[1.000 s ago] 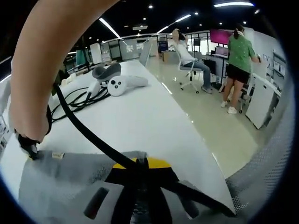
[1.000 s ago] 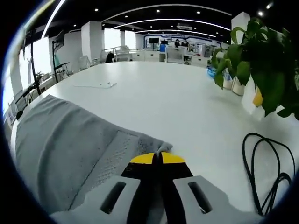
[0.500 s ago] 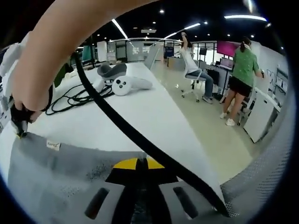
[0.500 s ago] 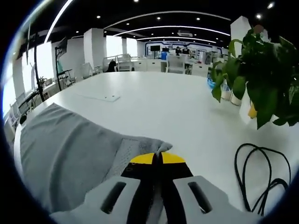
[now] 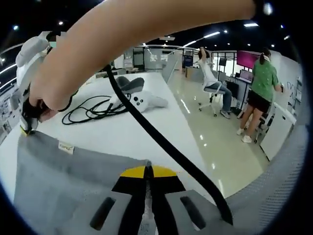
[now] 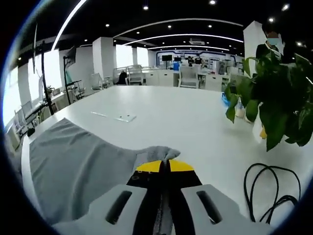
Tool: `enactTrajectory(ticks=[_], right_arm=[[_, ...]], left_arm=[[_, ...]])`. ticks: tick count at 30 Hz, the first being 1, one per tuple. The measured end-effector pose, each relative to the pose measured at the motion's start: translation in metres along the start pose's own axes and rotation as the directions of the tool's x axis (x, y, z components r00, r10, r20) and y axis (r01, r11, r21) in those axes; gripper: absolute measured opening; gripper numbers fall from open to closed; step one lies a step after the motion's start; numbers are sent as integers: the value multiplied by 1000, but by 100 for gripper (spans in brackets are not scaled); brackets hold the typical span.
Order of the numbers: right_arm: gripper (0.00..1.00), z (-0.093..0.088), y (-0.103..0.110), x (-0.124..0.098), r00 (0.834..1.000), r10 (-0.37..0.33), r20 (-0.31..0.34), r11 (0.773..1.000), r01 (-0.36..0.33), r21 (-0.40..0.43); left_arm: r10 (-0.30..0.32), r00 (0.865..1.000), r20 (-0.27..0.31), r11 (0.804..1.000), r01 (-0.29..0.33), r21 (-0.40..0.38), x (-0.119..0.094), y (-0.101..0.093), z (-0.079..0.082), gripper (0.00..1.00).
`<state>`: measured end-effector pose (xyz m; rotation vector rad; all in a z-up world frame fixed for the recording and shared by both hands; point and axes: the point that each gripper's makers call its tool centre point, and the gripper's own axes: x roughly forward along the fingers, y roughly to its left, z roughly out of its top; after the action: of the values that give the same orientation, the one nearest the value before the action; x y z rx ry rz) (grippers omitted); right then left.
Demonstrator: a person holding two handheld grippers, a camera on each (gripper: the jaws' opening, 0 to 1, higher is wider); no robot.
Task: Fold the towel on the table until its edges align and the towel forms a compact rectangular stack.
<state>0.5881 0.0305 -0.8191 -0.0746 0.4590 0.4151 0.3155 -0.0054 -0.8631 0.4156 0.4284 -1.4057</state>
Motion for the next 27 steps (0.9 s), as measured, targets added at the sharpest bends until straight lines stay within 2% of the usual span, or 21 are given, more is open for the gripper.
enactTrajectory(ticks=[11,15,22,27], right_arm=[[1,38,28,-9,997,55,55,998,-55,-10],[1,49,42,-9,995,83,49,996,-81,-48],[1,70,54,-12,992,98,76,994,-95,-49],[1,84,72,-15,987,121,103,992,-117,-41]], left_arm=[[60,997,53,998,-59,-35,-37,11,15,1],[103,991,81,993,-98,-73,-57,19,19,1],[159,981,107,984,-148,-103,-91,26,18,1],[208,970,127,973,-191,-133,-115,30,19,1]])
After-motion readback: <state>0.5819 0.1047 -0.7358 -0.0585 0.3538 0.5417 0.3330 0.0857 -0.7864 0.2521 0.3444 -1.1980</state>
